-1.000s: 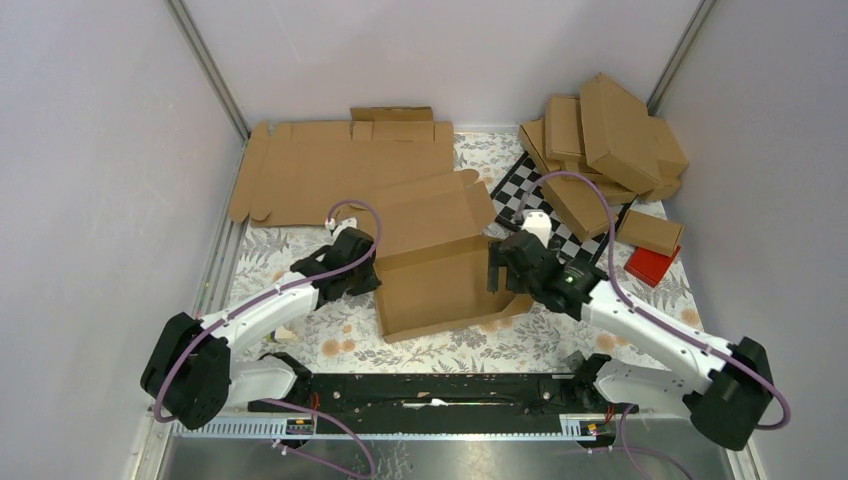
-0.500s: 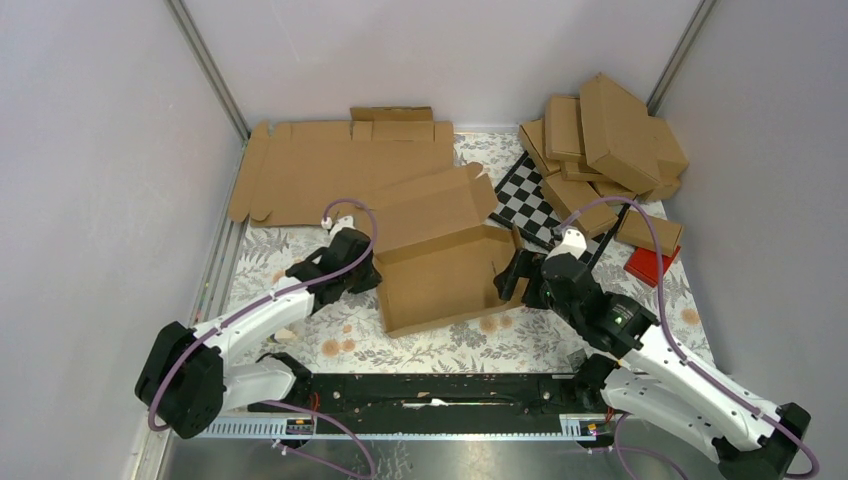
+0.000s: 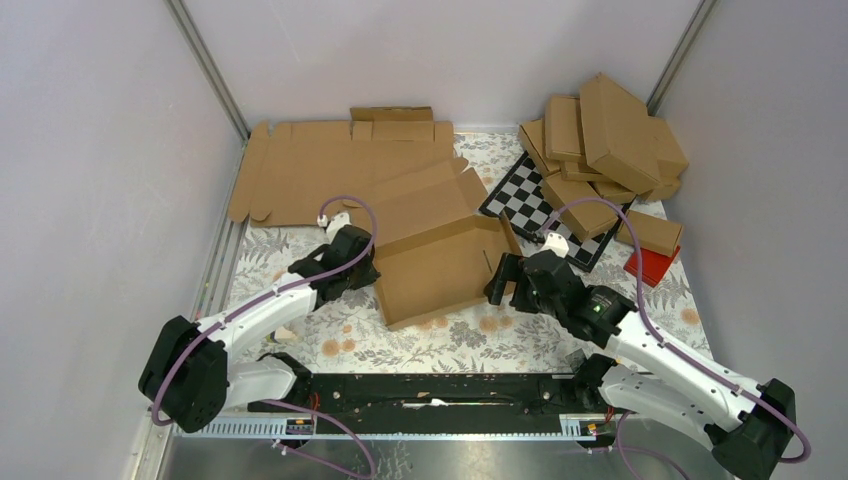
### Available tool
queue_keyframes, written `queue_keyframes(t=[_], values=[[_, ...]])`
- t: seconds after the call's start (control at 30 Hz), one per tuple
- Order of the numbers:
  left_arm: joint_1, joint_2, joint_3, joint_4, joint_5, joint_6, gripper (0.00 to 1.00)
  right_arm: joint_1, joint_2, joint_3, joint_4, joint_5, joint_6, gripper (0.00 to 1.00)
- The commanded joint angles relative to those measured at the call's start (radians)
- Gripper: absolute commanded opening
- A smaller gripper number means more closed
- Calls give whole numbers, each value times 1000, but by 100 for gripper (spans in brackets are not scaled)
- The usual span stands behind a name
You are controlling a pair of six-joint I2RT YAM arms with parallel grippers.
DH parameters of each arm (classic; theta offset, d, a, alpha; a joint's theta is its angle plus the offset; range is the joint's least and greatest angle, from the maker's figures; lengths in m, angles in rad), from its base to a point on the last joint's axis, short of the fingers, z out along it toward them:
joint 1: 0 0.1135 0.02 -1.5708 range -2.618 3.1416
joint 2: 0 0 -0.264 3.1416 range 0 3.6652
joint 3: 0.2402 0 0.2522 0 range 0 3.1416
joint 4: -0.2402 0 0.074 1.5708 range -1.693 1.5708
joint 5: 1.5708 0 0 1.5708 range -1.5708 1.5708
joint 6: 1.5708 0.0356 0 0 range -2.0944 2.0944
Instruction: Fold the paper box
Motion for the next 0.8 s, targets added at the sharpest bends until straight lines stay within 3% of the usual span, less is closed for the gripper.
queue_keyframes(t=[0.0,0.27,0.5,0.77], values=[[1,-22,20,28,-25,27,0,-2,2,2,53,11,-6,100],[-41,-4,26,-18,-8,-3,0,-13,89,2,145,-2,5,100],[-78,6,52,-49,-20,-15,0,-101,157,-12,148,-12,-24,100],[-91,16,70,-61,-37,-10,0,-126,180,-82,260,-166,-7,100]])
